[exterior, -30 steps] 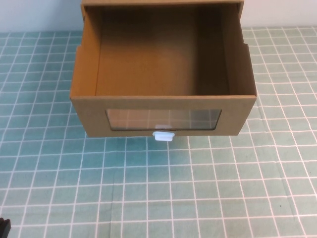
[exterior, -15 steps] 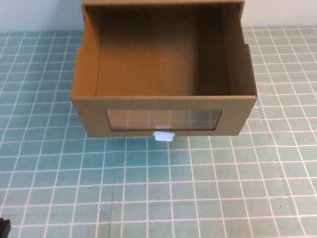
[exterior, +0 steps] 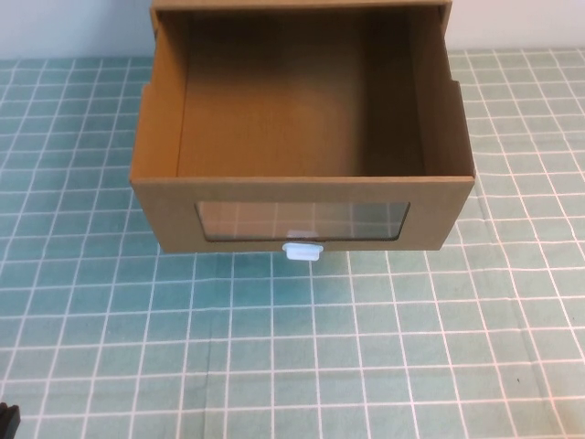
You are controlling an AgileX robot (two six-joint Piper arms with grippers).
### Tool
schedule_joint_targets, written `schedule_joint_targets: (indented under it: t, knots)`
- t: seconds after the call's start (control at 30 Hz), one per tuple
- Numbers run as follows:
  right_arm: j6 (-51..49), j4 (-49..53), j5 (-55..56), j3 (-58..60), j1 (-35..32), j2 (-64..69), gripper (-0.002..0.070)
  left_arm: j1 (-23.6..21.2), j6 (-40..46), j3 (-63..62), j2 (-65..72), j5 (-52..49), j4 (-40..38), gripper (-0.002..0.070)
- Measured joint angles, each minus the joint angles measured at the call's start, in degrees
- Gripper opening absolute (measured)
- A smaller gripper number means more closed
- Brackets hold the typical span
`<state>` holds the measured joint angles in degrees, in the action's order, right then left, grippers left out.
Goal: Open the shoe box
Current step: 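Pull the top drawer of the cardboard box fully open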
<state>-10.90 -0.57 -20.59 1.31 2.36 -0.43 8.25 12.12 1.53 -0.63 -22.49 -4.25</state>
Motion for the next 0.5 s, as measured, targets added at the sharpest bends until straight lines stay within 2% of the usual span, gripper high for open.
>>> schedule_joint_targets:
  t: [0.13, 0.33, 0.5]
  knots:
    - [0.28, -1.30, -0.36, 0.00, -0.97, 0.00, -0.0013, 0.00, 0.00, 0.00, 0.00, -0.04, 0.00, -0.0004]
    - [10.57, -4.04, -0.23, 0.00, -1.07, 0.00, -0.0013, 0.00, 0.00, 0.00, 0.00, -0.04, 0.00, -0.0004]
    - [12.64, -5.99, -0.23, 0.00, -1.07, 0.00, -0.0013, 0.00, 0.00, 0.00, 0.00, -0.04, 0.00, -0.0004]
